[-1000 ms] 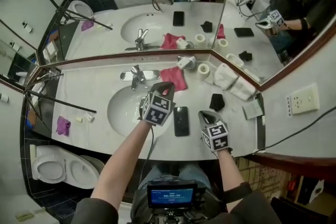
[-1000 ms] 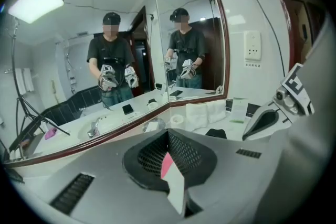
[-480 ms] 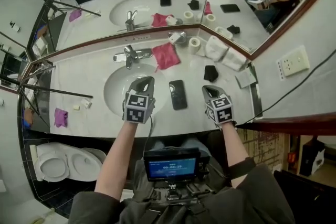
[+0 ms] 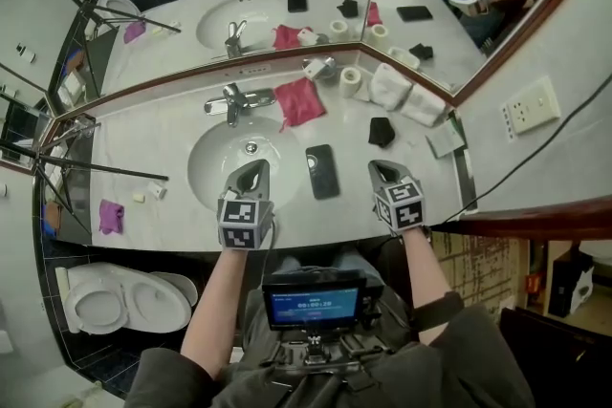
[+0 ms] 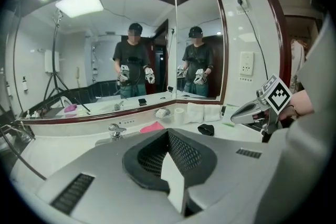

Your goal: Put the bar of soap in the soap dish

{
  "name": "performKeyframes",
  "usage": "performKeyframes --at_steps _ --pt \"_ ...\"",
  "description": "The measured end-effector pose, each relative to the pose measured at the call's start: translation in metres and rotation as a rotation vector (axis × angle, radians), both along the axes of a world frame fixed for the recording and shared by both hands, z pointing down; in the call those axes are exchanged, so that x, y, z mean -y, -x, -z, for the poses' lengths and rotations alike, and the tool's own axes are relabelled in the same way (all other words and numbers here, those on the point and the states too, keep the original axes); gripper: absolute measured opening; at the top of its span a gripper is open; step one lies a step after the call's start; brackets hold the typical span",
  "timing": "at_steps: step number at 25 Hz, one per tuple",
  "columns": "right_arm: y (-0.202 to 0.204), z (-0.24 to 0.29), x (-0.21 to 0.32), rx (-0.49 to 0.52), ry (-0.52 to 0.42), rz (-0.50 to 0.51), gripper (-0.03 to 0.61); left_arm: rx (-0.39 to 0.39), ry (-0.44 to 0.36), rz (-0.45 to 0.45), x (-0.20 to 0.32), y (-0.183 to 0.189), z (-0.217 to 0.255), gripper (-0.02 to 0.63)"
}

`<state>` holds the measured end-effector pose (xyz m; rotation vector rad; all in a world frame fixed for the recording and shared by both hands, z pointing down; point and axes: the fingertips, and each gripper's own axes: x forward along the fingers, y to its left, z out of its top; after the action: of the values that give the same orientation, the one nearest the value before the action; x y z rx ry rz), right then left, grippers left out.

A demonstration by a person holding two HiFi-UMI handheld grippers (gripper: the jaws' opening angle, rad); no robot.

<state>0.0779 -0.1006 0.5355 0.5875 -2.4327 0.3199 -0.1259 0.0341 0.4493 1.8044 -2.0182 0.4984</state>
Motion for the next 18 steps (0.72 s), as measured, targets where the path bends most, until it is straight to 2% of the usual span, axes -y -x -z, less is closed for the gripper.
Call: performKeyframes --at_steps 6,11,14,18 --pt "0.003 0.000 -0.002 0.042 0.020 0.015 0.021 0.046 0.022 0.035 -0.015 0.008 0.004 0.000" --pt "0.027 -0.007 -0.015 0.043 0.014 0.025 0.021 0.081 0.028 0.031 -0.033 0.038 0.010 0.000" --pt "0.044 -0.012 -0.030 0.037 0.020 -0.027 0.021 0.077 0.010 0.000 -0.038 0.062 0.010 0.000" --pt "0.082 -0.017 -0.056 0.045 0.029 -0.169 0.021 0.081 -0.013 -0.093 -0.043 0.095 0.013 0.000"
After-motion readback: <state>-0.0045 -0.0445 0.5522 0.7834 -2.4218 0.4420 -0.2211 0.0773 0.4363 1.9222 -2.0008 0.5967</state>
